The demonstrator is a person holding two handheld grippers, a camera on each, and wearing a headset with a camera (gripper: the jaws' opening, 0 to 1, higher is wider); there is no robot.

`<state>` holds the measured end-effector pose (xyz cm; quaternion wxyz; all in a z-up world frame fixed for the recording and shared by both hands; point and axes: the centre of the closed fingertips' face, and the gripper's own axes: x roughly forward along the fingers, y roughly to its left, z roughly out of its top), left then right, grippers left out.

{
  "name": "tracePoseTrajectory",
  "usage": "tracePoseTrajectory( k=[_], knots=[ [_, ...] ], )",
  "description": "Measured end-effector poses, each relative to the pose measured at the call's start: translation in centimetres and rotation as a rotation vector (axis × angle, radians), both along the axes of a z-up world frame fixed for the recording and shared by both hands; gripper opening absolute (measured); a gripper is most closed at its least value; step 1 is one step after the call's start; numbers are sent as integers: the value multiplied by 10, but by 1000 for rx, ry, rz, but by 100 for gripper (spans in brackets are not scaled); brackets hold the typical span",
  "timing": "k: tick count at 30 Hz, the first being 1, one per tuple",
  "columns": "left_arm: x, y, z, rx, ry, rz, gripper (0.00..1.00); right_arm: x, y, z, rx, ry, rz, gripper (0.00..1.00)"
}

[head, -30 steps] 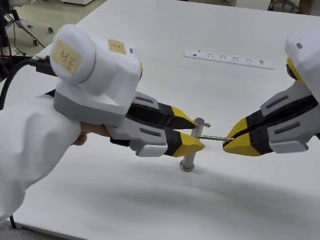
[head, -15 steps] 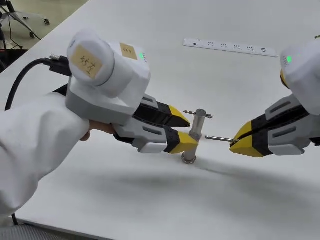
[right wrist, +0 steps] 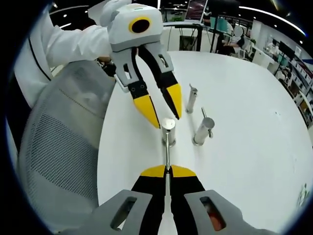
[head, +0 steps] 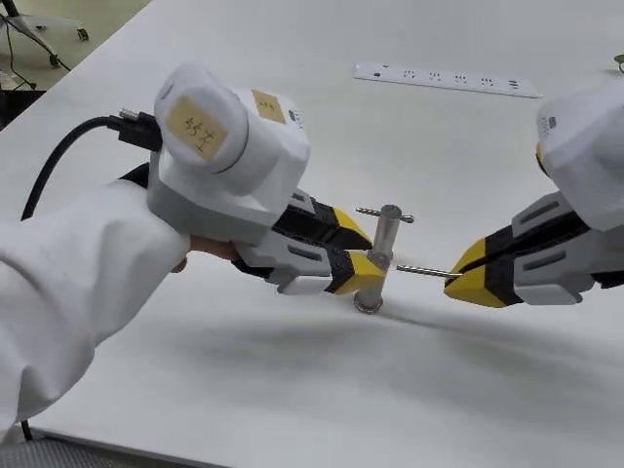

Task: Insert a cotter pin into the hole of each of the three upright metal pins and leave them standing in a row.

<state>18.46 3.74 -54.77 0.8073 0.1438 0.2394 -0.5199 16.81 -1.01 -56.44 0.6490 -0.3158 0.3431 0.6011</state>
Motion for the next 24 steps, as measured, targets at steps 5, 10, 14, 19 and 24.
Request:
tracePoseTrajectory(
  k=[5,10,14,19,24],
  knots=[
    [2,-2,0,-1,-5,-1,13,1,1,0,2,1,-9,0],
    [0,-4,-1,-2,0,-16,10,-1,3,-1,3,4,-11,0],
    [-1,-4,-1,-2,4,-12,10,-3,5,-1,3,7,-9,0],
    [-1,-4,-1,0,2,-13,10,-3,8,-1,9,5,-12,0],
    [-2,-4,-1,3,-1,-9,10,-2,9,-3,-1,3,-7,0]
  ],
)
